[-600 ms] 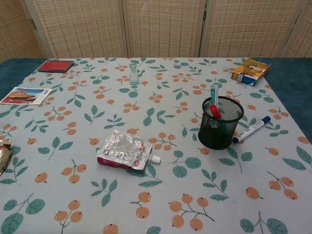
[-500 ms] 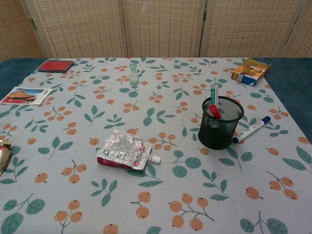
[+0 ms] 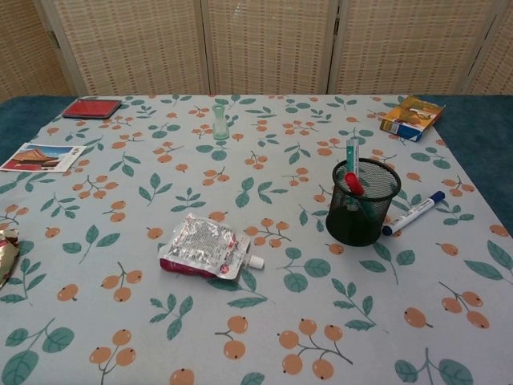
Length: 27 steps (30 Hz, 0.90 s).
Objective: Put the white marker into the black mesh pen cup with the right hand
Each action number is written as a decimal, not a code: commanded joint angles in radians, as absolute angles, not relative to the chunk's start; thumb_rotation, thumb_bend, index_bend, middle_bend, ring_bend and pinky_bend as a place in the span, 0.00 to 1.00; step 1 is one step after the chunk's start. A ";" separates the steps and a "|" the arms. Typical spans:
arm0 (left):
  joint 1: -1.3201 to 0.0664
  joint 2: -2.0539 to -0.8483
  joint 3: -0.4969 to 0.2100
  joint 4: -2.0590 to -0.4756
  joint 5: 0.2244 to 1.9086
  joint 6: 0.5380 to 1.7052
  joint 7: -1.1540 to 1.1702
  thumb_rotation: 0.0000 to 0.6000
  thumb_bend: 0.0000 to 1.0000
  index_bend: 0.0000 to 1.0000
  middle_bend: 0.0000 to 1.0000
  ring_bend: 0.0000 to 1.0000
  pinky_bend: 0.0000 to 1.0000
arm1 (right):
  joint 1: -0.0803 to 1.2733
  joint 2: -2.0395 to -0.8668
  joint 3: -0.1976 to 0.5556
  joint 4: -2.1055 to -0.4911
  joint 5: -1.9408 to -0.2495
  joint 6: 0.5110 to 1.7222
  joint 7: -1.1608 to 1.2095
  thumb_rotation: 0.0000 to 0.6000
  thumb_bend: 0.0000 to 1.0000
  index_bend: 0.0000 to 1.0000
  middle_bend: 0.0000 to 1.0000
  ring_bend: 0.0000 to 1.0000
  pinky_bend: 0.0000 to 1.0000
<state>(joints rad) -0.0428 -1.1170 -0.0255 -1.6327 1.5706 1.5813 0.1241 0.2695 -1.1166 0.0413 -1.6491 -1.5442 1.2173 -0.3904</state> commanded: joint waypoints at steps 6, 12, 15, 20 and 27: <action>-0.021 -1.098 -0.016 -1.651 1.589 1.615 0.110 1.00 0.21 0.04 0.09 0.01 0.26 | 0.474 -1.221 0.113 -1.623 -1.353 0.957 -0.678 1.00 0.24 0.22 0.08 0.00 0.00; -0.018 -1.098 -0.016 -1.644 1.603 1.627 0.099 1.00 0.21 0.03 0.09 0.01 0.26 | 0.529 -1.316 0.104 -1.548 -1.311 0.908 -0.733 1.00 0.24 0.27 0.10 0.00 0.00; -0.019 -1.097 -0.017 -1.644 1.602 1.623 0.098 1.00 0.21 0.03 0.09 0.01 0.26 | 0.550 -1.353 0.101 -1.514 -1.298 0.896 -0.747 1.00 0.25 0.29 0.11 0.00 0.00; -0.016 -1.095 -0.015 -1.645 1.611 1.631 0.091 1.00 0.21 0.03 0.09 0.01 0.26 | 0.576 -1.403 0.102 -1.457 -1.282 0.897 -0.743 1.00 0.25 0.32 0.12 0.00 0.00; -0.011 -1.092 -0.017 -1.644 1.615 1.640 0.086 1.00 0.21 0.03 0.09 0.01 0.26 | 0.597 -1.458 0.095 -1.381 -1.298 0.916 -0.710 1.00 0.26 0.39 0.16 0.00 0.01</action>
